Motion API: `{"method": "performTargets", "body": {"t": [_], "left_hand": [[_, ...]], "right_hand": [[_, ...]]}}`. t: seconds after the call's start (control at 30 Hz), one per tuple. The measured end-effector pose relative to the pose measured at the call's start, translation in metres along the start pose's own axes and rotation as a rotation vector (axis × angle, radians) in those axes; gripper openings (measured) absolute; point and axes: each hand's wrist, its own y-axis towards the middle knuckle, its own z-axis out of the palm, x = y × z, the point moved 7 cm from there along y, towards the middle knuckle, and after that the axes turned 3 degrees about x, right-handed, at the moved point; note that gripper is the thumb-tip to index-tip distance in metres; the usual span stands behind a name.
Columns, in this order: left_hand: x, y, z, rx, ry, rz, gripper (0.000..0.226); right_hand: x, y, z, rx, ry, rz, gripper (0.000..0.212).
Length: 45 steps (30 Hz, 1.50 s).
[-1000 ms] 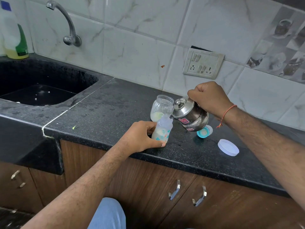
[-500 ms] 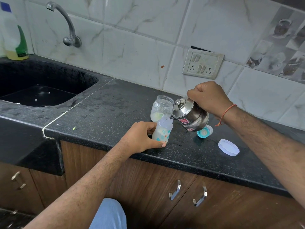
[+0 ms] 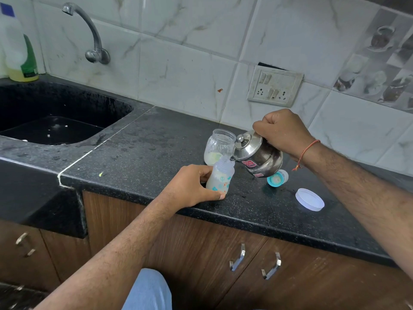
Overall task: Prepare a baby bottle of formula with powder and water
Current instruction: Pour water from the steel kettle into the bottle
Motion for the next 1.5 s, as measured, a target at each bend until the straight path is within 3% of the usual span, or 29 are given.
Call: {"method": "performTargets", "body": {"t": [1.5], "left_hand": [[-0.0006,0.0,-0.0001,-0.004,-0.005,0.016,0.06]], "right_hand": [[0.0043,0.0043,0.0002,0.027,-0.041,-0.037,0.043]]}}
